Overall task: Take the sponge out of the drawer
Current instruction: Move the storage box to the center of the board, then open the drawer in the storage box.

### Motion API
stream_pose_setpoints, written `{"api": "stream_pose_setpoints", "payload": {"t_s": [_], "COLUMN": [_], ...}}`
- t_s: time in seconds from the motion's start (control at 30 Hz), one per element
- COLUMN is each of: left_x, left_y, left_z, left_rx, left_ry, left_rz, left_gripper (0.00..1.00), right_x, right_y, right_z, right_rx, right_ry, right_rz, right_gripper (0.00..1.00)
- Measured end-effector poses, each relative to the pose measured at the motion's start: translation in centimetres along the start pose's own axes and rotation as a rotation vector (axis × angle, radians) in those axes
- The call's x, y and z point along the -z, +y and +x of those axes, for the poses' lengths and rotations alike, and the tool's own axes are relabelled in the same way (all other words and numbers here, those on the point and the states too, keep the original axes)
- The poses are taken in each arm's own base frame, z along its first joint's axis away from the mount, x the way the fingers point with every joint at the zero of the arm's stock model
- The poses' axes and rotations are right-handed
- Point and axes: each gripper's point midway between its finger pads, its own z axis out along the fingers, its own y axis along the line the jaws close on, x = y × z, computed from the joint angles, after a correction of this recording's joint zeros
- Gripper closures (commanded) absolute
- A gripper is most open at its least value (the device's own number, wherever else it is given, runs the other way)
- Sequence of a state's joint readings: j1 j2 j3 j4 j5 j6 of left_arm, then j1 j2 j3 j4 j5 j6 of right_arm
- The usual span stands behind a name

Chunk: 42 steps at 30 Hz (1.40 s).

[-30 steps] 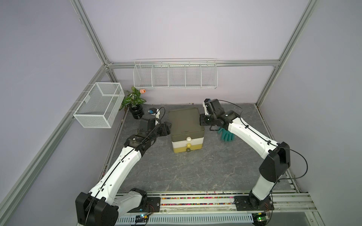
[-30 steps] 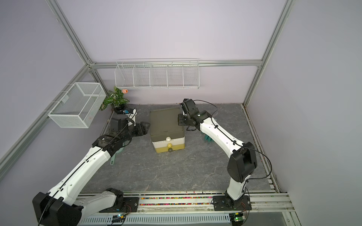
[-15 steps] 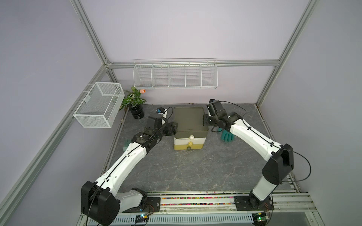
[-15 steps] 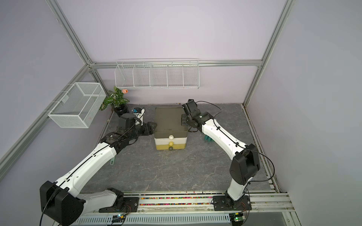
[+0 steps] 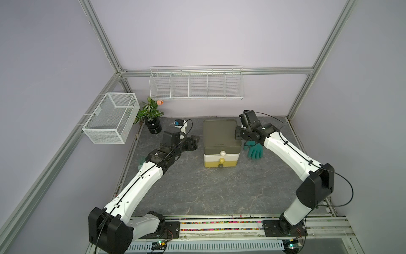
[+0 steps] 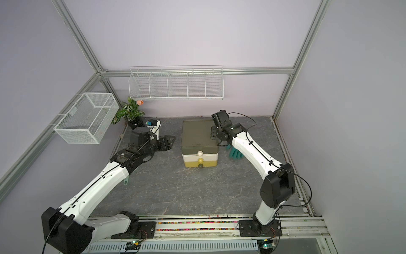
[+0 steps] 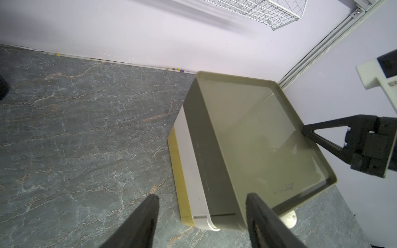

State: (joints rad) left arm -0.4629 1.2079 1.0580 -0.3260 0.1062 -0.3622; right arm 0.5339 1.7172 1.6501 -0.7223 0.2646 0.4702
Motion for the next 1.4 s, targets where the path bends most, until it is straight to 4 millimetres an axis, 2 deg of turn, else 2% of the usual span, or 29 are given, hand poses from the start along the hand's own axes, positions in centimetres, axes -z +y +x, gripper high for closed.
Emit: {"api": "stream_pose_setpoints", "payload": {"t_s": [0.1, 0.27, 0.43, 0.57, 0.77, 0.9, 1.0, 1.13, 1.4], "left_x": [-0.1, -0.6, -0.1, 0.4, 0.3, 0.3, 0.3, 0.2, -1.2], "left_y": [-0.4, -1.4, -3.7, -4.9, -4.6, -4.4, -4.4, -4.5, -4.6], "left_z": [0.2, 0.3, -0.6, -1.3, -1.3, -0.9, -0.9, -0.8, 0.2], "left_rx": [-0.006, -0.026, -0.093, -0.133, -0.164, -0.169, -0.169, -0.167, -0.143], "left_ry": [0.009, 0.023, 0.013, 0.011, 0.033, 0.047, 0.048, 0.054, 0.092], "left_rz": [0.011, 0.035, 0.08, 0.098, 0.073, 0.066, 0.068, 0.072, 0.085], "left_gripper": [0.31, 0.31, 0.3, 0.3, 0.29, 0.28, 0.28, 0.27, 0.27], "right_x": [-0.2, 0.0, 1.1, 3.2, 8.1, 11.4, 12.9, 13.6, 14.3], "right_y": [0.1, 0.2, 0.8, 1.3, 2.3, 2.3, 2.1, 2.3, 3.7], "right_z": [-0.5, -1.1, -2.4, -3.6, -4.2, -3.0, -1.4, 1.2, 5.7], "right_rx": [0.019, 0.008, -0.003, 0.005, 0.037, 0.059, 0.083, 0.118, 0.19], "right_ry": [0.016, -0.001, -0.048, -0.088, -0.149, -0.166, -0.16, -0.128, -0.077], "right_rz": [0.012, 0.012, -0.021, -0.056, -0.132, -0.179, -0.194, -0.211, -0.222], "right_gripper": [0.91, 0.71, 0.55, 0.46, 0.37, 0.32, 0.29, 0.25, 0.24]}}
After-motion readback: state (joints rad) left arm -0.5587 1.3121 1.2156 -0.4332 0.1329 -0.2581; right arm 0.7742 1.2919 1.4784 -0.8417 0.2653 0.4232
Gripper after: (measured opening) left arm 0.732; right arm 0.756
